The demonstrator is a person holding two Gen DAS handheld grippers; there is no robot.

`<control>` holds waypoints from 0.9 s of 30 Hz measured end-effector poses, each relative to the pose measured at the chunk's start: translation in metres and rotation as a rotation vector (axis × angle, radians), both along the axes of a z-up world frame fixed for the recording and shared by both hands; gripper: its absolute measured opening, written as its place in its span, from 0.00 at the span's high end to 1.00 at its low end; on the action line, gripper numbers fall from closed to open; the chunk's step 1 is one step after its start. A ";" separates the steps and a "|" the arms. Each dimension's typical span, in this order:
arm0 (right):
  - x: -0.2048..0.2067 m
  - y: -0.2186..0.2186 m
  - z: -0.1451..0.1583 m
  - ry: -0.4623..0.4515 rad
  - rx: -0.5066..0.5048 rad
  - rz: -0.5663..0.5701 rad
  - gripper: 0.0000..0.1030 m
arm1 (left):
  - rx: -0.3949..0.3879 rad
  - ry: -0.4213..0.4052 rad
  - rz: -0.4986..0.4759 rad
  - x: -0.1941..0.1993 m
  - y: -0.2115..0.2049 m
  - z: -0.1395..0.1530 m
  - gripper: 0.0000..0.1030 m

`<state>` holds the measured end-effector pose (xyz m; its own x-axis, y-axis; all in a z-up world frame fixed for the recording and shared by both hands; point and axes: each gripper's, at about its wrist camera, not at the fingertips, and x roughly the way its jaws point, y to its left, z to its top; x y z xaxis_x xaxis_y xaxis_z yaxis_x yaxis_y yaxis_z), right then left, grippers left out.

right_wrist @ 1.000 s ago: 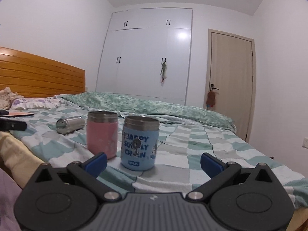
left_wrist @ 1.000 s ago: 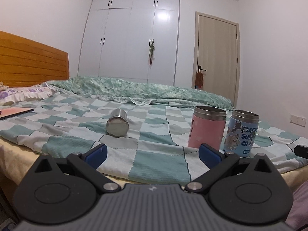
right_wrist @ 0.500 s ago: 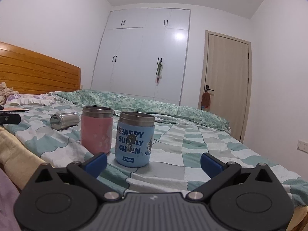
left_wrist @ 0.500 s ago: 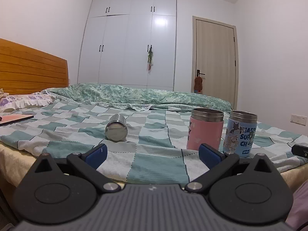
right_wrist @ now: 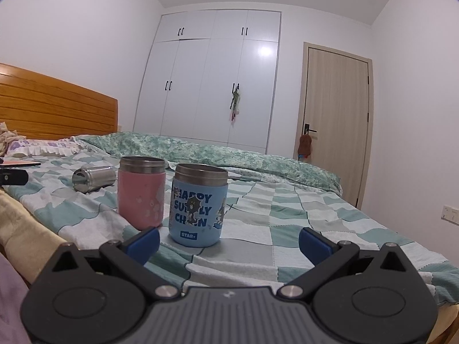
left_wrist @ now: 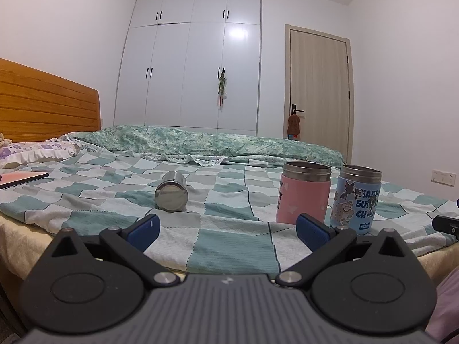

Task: Flip cup upright

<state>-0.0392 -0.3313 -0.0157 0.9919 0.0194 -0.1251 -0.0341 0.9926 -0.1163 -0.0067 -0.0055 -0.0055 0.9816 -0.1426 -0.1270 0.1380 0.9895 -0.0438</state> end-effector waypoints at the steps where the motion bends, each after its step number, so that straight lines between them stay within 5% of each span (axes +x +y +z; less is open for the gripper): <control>1: 0.000 0.000 0.000 0.000 0.000 0.000 0.00 | 0.001 0.000 0.001 0.000 0.000 0.000 0.00; 27: 0.000 0.000 0.000 0.001 -0.002 -0.002 0.00 | 0.000 -0.005 -0.003 0.000 -0.003 0.000 0.00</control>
